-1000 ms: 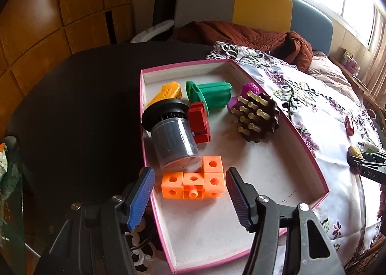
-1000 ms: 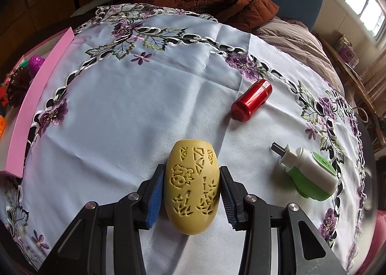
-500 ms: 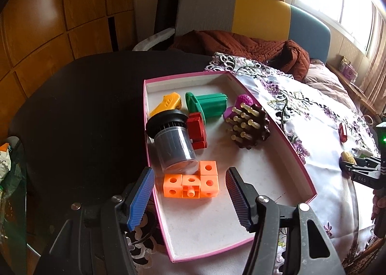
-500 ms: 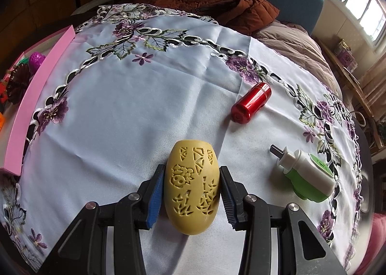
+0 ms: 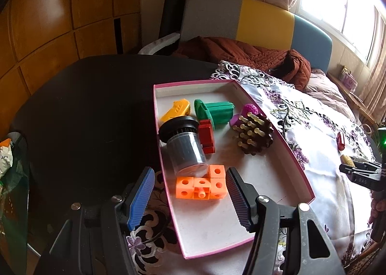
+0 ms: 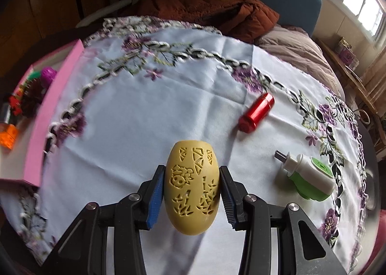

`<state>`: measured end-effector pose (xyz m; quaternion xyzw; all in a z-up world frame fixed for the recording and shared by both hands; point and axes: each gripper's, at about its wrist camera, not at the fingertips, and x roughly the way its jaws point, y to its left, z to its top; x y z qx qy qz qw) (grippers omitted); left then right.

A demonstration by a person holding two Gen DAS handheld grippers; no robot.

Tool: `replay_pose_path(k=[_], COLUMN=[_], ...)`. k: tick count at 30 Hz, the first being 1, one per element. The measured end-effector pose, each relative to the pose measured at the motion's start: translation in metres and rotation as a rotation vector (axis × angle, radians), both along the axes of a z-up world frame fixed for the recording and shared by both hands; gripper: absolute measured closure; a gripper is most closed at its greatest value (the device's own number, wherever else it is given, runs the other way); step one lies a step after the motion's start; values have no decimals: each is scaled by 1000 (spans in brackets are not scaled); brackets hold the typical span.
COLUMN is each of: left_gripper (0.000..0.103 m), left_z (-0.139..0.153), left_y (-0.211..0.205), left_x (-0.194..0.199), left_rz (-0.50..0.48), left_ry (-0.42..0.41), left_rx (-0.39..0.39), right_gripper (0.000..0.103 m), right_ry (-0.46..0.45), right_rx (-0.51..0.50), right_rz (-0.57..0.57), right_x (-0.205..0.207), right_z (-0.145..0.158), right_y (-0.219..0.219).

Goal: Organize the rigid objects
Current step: 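Carry the yellow soap into the tray and open the right gripper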

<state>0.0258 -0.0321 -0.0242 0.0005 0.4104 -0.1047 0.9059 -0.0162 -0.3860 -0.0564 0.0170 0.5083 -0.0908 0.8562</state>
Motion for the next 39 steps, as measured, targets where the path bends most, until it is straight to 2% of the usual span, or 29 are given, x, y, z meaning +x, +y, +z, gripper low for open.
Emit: replay_pose_path(k=[9, 15, 21, 27, 30, 34, 39], left_gripper=[41, 41, 41, 41, 41, 41, 41], left_z=[-2, -3, -4, -8, -11, -14, -16], left_y=[12, 24, 40, 50, 50, 49, 49], left_x=[0, 1, 1, 4, 4, 5, 5], left_rz=[28, 53, 91, 117, 114, 108, 109], left_ry=[1, 2, 6, 16, 21, 30, 35], left_rx=[-22, -35, -46, -56, -55, -55, -56], right_gripper=[59, 59, 59, 59, 59, 58, 55], right_ry=[-141, -164, -116, -25, -16, 5, -16], right_rx=[106, 171, 203, 225, 251, 202, 210], right_rz=[153, 301, 379, 374, 373, 362, 364], right_x=[11, 21, 38, 67, 77, 84, 81], right_z=[53, 68, 57, 24, 11, -7, -4], right_y=[77, 140, 188, 217, 228, 238, 236])
